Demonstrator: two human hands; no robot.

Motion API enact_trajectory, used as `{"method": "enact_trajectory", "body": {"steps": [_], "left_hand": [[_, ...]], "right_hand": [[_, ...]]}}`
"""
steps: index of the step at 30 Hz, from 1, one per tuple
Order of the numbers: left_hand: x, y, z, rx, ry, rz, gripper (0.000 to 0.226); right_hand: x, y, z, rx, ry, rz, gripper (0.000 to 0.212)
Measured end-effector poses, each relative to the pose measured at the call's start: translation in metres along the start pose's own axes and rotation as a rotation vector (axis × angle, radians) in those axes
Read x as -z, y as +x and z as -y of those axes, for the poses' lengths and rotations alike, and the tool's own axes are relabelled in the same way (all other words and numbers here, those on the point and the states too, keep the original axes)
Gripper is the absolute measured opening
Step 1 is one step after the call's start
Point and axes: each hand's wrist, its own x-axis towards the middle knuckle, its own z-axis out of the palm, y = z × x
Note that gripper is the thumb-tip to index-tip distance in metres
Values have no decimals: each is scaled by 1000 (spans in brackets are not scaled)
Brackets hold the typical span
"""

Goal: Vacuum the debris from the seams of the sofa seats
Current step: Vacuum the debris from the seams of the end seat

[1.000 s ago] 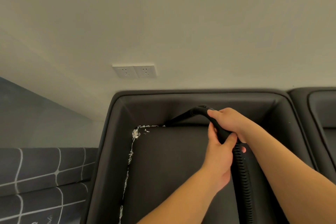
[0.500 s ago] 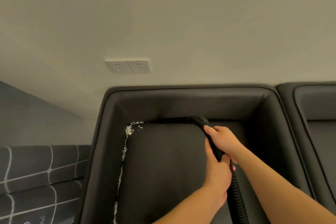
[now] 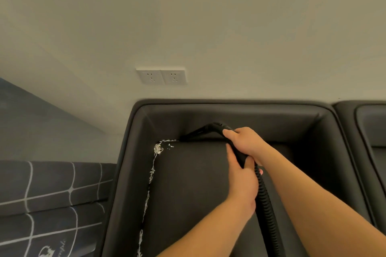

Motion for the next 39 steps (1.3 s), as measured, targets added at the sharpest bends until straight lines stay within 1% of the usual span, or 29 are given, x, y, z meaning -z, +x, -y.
{"method": "enact_trajectory", "body": {"steps": [3, 6, 9, 12, 14, 17, 20, 22, 25, 29, 32, 36, 39], "left_hand": [[12, 12, -1, 45, 51, 17, 64], [13, 14, 6, 96, 131, 40, 65], [12, 9, 22, 152, 218, 62, 69], [13, -4, 36, 133, 271, -8, 69], [11, -19, 34, 84, 278, -85, 67], [4, -32, 22, -22, 229, -126, 63], [2, -40, 11, -91, 198, -120, 65], [10, -38, 6, -104, 164, -138, 65], [32, -25, 2, -92, 113, -167, 63], [61, -9, 1, -100, 108, -197, 61], [72, -7, 2, -49, 65, -168, 62], [77, -16, 6, 60, 57, -63, 67], [80, -30, 18, 92, 69, -59, 67]], "right_hand": [[-13, 14, -9, -89, 132, -61, 44], [-15, 14, -23, -140, 153, -114, 46], [-20, 0, -46, -180, 170, -129, 47], [-32, -14, -58, -127, 183, -111, 49], [-33, -21, -48, -27, 113, -82, 46], [-21, -27, -20, 104, -67, -52, 42], [-15, -35, -1, 160, -100, -20, 42], [-20, -34, 8, 176, -122, -6, 42], [-44, -21, 18, 156, -145, 11, 43], [-76, -5, 26, 131, -114, 14, 40], [-88, -1, 23, 103, -74, -15, 38], [-93, -8, -4, 60, -33, -53, 37], [-103, -21, -20, 61, -9, -36, 37]]}}
